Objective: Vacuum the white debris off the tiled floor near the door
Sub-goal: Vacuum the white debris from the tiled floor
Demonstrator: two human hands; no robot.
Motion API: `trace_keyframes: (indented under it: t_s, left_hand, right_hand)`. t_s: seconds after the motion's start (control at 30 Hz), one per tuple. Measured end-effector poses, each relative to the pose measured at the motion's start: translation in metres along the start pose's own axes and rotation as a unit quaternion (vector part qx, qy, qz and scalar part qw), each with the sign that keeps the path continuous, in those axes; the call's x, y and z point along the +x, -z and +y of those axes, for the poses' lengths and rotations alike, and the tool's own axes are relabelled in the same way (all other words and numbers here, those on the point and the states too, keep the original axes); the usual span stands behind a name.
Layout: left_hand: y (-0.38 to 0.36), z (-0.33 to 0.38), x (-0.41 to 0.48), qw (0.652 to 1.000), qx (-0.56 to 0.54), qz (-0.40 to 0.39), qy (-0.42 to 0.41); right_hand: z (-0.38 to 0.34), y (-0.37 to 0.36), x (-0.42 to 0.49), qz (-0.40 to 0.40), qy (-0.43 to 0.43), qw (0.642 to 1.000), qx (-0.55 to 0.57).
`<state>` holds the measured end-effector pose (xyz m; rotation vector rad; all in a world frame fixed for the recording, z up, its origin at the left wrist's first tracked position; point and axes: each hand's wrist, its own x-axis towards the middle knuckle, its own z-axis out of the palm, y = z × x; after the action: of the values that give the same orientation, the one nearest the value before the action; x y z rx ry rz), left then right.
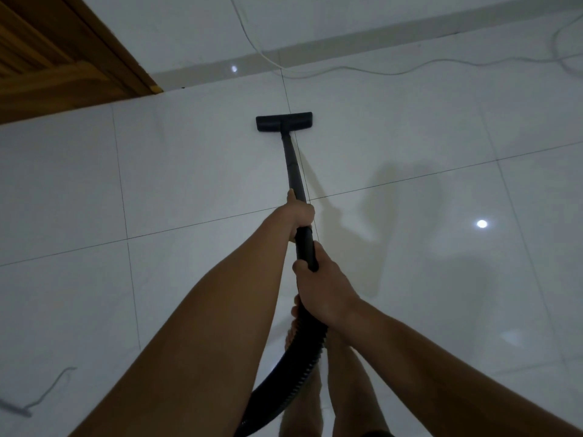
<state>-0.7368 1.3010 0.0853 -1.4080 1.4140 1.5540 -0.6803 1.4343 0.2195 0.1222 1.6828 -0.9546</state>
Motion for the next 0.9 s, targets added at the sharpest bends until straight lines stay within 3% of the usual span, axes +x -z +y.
trace_keyframes:
  t_s: [0.5,0.73,0.9]
  left_hand:
    - [0.066,0.049,0.026,0.999,-0.013,0.033,0.005]
    - [0.107,0.052,0.05,0.999,-0.038,0.035,0.001]
    - [0.134,0.058,0.075,0.999,0.006,0.043,-0.017]
  right_hand:
    - [-0.069,-0.005,0.048,-0.067,-0.022,0.997,0.043]
    - [-0.084,-0.036,0.079,-0.053,0.007,0.999,0.011]
    - [-0.093,-0.062,0.109,-0.032,-0.009,0.999,0.03]
